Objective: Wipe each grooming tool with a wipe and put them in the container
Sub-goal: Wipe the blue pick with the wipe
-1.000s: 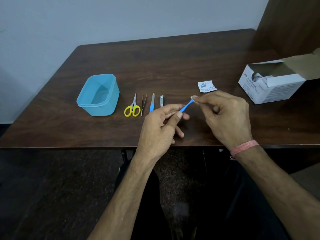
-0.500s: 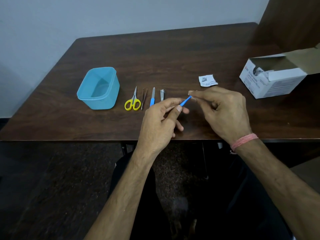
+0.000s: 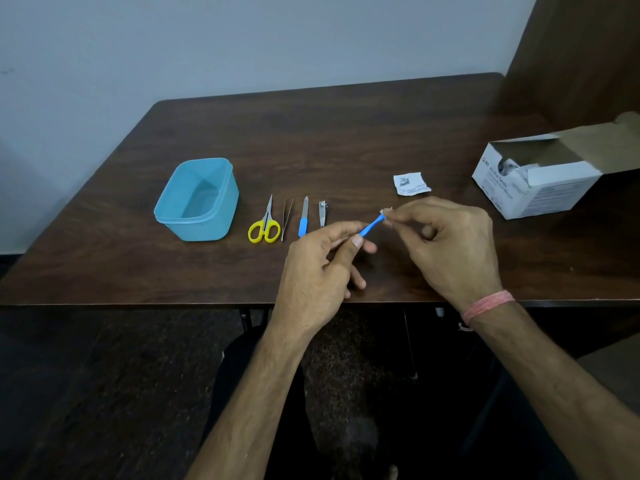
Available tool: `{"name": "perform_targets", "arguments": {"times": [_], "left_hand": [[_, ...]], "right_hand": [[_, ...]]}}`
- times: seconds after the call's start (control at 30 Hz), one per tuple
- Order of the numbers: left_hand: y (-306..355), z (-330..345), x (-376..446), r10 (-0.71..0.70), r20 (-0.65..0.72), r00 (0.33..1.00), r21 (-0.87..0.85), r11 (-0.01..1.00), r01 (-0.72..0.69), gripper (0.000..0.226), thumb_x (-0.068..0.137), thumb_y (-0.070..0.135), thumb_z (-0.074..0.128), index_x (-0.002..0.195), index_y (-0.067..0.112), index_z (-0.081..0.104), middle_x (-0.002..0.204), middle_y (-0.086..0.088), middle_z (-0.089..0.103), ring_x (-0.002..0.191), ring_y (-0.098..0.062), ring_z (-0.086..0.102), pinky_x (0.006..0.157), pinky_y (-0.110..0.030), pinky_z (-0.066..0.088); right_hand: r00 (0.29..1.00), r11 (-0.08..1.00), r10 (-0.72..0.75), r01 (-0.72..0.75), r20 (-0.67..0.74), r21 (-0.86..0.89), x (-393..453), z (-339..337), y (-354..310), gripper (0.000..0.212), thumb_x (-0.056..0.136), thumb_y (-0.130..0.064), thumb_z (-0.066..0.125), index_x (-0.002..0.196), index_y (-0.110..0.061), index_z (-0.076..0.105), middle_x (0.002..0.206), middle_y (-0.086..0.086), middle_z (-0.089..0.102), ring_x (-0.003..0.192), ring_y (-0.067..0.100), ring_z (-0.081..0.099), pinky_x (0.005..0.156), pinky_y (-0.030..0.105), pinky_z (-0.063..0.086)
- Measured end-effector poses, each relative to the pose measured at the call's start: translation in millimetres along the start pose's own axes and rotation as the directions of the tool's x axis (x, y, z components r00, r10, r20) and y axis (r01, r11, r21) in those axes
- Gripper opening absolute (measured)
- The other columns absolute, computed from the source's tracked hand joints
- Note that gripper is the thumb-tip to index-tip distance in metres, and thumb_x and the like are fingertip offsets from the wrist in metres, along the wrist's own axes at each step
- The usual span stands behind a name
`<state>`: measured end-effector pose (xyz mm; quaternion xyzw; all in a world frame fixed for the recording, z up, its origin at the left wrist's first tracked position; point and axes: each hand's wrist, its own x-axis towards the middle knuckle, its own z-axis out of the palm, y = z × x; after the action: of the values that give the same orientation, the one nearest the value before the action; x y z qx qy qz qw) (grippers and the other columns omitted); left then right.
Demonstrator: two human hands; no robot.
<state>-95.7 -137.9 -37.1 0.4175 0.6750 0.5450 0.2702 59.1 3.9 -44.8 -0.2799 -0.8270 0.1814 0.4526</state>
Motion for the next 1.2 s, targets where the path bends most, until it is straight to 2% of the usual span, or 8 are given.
{"name": "perform_targets", "arguments": {"times": [0.2,0.3,0.5,0.6,0.73,0.93,1.07,1.2], "left_hand": [[2,-1,4,0.002,-0.008,1.000,0.003,1.000,-0.002,0.025,0.116,0.018,0.061,0.134,0.025,0.077,0.105,0.011,0.084,0.060,-0.015,0.074,0.049,-0.020,0.051],[3,0,3,0.007,-0.003,1.000,0.006,1.000,-0.007,0.025,0.116,0.018,0.061,0.129,0.032,0.077,0.105,0.012,0.084,0.062,-0.015,0.075,0.049,-0.020,0.051],[7,-1,3,-0.020,-0.004,1.000,-0.023,1.000,0.020,0.025,0.116,0.019,0.062,0.133,0.028,0.077,0.108,0.012,0.085,0.070,-0.017,0.081,0.047,-0.018,0.049],[8,-2,4,-0.020,-0.003,1.000,-0.034,0.999,0.020,0.024,0.115,0.018,0.063,0.132,0.027,0.078,0.107,0.012,0.086,0.073,-0.018,0.083,0.047,-0.018,0.049],[8,-1,4,-0.029,-0.008,1.000,-0.044,0.999,0.029,0.024,0.115,0.020,0.064,0.135,0.026,0.077,0.108,0.013,0.086,0.073,-0.018,0.083,0.047,-0.018,0.049],[9,-1,4,-0.033,-0.002,0.999,-0.043,0.999,0.033,0.024,0.115,0.019,0.064,0.133,0.027,0.077,0.106,0.012,0.086,0.070,-0.016,0.082,0.047,-0.017,0.048],[8,0,4,-0.044,-0.015,0.999,-0.023,0.999,0.044,0.026,0.115,0.019,0.064,0.136,0.024,0.077,0.106,0.014,0.086,0.070,-0.014,0.081,0.047,-0.017,0.049],[9,-1,4,-0.031,-0.003,1.000,-0.011,0.999,0.031,0.025,0.114,0.018,0.064,0.132,0.030,0.078,0.106,0.015,0.086,0.071,-0.014,0.081,0.048,-0.018,0.050]], "right_hand": [[1.000,1.000,-0.020,0.020,-0.001,-0.002,4,2,-1,0.014,0.096,-0.018,0.087,0.108,-0.023,0.089,0.100,-0.011,0.080,0.065,-0.007,0.053,0.068,0.022,0.051],[0.997,0.997,-0.073,0.072,0.024,0.015,2,2,-2,0.014,0.097,-0.016,0.085,0.109,-0.021,0.089,0.101,-0.009,0.080,0.064,-0.012,0.052,0.068,0.018,0.046],[0.999,0.999,-0.031,0.030,0.022,0.027,4,3,1,0.025,0.099,-0.007,0.081,0.115,-0.024,0.087,0.101,-0.011,0.076,0.066,-0.009,0.054,0.071,0.014,0.043],[0.994,0.997,-0.079,0.077,0.070,0.028,3,3,0,0.029,0.100,-0.004,0.078,0.118,-0.024,0.086,0.103,-0.011,0.075,0.069,-0.009,0.054,0.072,0.018,0.047],[0.999,0.998,-0.045,0.046,-0.010,0.037,4,3,1,0.022,0.099,-0.007,0.081,0.113,-0.023,0.088,0.102,-0.011,0.077,0.067,-0.012,0.054,0.071,0.020,0.048],[0.995,0.995,-0.097,0.097,-0.009,0.011,2,2,-4,0.015,0.097,-0.010,0.085,0.105,-0.022,0.089,0.102,-0.011,0.081,0.076,-0.020,0.055,0.074,0.020,0.052],[0.997,0.997,-0.081,0.081,-0.003,-0.006,5,1,-5,0.016,0.097,-0.011,0.085,0.108,-0.023,0.089,0.104,-0.011,0.081,0.075,-0.015,0.058,0.074,0.024,0.057],[0.989,0.990,-0.134,0.136,0.065,-0.041,3,1,-9,0.016,0.103,-0.017,0.079,0.114,-0.026,0.087,0.108,-0.011,0.079,0.086,0.009,0.075,0.072,0.042,0.062]]}}
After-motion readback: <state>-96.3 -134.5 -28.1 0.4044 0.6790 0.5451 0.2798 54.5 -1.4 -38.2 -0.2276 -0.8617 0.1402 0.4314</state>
